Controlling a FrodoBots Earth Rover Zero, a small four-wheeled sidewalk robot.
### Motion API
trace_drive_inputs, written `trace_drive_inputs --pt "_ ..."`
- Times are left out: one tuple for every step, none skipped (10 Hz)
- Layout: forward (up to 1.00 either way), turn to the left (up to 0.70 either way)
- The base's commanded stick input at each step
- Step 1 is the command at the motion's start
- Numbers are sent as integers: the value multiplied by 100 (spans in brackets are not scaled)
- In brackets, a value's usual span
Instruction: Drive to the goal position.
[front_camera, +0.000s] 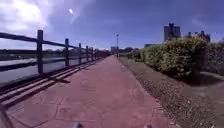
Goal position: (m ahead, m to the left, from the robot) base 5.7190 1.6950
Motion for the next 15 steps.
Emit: trace_drive_inputs --pt "70 0" --pt "70 0" --pt "70 0" --pt "70 0" --pt "70 0" --pt "70 0" --pt "70 0" --pt "70 0" --pt "70 0" --pt "70 0" --pt "70 0" --pt "70 0" --pt "70 0" --pt "70 0" --pt "70 0"
